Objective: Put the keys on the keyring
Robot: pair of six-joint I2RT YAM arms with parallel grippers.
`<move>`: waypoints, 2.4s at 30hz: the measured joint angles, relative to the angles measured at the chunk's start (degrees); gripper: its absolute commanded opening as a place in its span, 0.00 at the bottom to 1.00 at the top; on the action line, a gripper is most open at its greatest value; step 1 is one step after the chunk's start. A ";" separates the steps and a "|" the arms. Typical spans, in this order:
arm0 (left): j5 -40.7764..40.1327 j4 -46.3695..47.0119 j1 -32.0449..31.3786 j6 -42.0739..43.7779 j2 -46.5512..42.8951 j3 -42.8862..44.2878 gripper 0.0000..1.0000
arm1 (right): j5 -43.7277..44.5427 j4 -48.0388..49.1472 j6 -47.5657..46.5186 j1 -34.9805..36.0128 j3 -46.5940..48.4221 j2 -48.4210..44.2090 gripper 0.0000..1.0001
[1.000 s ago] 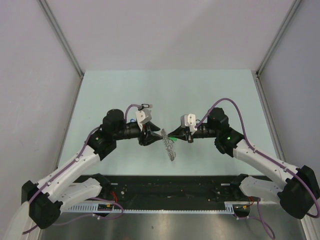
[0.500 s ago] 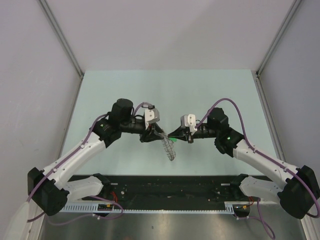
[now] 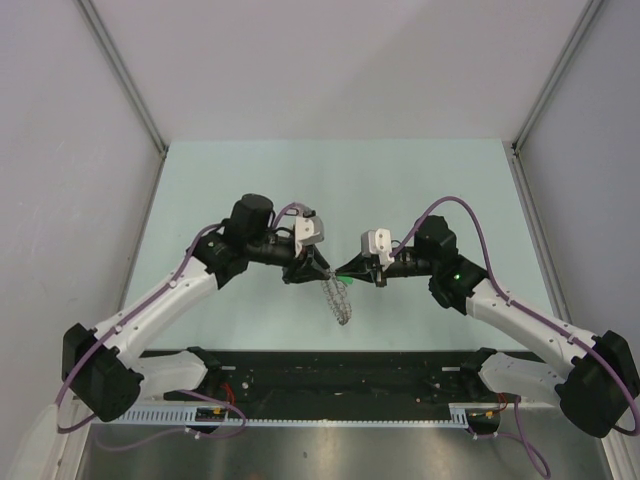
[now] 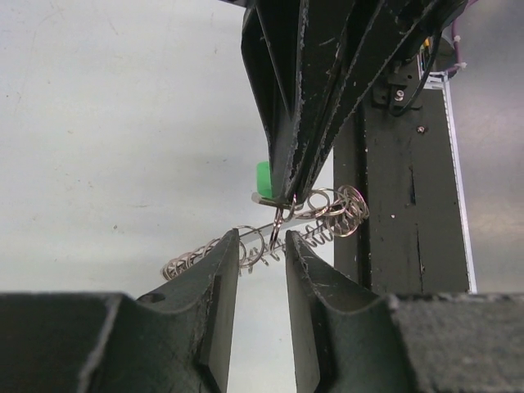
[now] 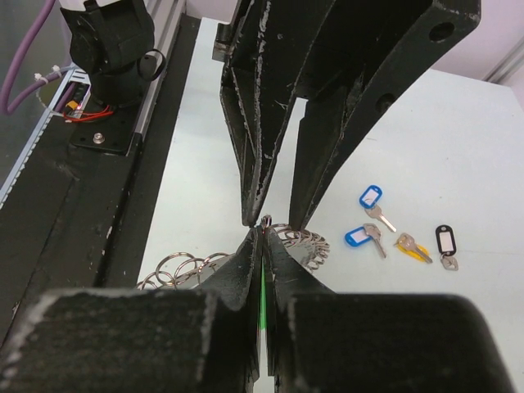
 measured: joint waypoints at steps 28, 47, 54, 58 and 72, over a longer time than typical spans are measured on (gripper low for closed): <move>-3.23 7.04 1.01 -10.38 -4.66 -3.82 0.01 | 0.92 -0.04 -0.63 -0.98 0.02 -0.11 0.00; -6.60 25.79 1.55 -27.71 -8.96 -13.27 0.00 | 1.22 0.68 -0.61 -0.33 0.11 0.11 0.00; -8.46 30.80 1.20 -31.21 -9.14 -15.56 0.00 | 2.40 1.14 -0.11 -0.11 0.11 0.11 0.00; -9.70 32.26 1.14 -32.20 -9.64 -16.61 0.28 | 2.93 1.73 0.57 -0.02 0.11 0.11 0.00; -25.27 26.12 2.32 -28.94 -17.20 -15.54 1.00 | 4.92 1.79 3.96 0.63 0.11 0.22 0.00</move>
